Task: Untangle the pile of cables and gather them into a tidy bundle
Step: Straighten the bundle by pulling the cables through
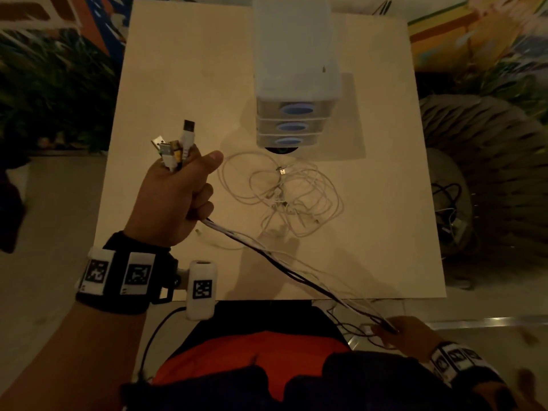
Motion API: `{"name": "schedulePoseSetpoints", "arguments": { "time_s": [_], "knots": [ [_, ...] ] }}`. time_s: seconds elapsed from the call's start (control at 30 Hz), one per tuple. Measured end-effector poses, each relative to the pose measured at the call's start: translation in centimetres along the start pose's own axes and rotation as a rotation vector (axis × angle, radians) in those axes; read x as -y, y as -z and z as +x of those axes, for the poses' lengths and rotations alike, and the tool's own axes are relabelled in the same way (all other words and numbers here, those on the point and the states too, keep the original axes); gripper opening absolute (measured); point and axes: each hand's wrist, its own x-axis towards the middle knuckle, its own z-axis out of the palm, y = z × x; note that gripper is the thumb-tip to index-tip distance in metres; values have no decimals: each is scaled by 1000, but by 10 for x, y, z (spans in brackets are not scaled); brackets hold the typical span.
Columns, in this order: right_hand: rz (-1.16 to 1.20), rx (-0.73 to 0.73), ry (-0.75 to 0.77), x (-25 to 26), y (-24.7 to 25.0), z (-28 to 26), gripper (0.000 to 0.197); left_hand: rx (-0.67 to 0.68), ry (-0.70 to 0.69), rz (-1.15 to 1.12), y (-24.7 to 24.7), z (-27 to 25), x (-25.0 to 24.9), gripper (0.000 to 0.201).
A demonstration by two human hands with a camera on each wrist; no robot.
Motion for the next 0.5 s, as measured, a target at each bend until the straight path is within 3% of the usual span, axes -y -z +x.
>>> {"name": "schedulePoseSetpoints", "arguments": {
  "time_s": [0.03, 0.13, 0.17, 0.27, 0.37, 0.4, 0.43, 0.5],
  "knots": [
    [-29, 14, 1, 2, -4, 1, 40, 7, 2, 10, -2, 1, 3, 53],
    [-123, 41, 130, 6, -15, 18, 99, 53, 20, 21, -8, 2, 8, 54],
    [-142, 45, 146, 15, -13, 18, 107, 69, 22, 21, -8, 3, 8, 54],
    [-262, 48, 162, 54, 10, 5, 87, 69, 29, 29, -11, 5, 7, 53],
    [-365, 175, 194, 95, 55, -19, 90, 60, 46, 30, -16, 5, 9, 52],
    [-360, 165, 235, 111, 74, -28, 84, 62, 54, 32, -18, 5, 11, 52],
    [-332, 102, 300, 129, 90, -37, 70, 66, 61, 35, -19, 5, 12, 51],
    [-214, -175, 459, 169, 117, -50, 46, 67, 73, 35, -20, 6, 14, 52]
  ]
}}
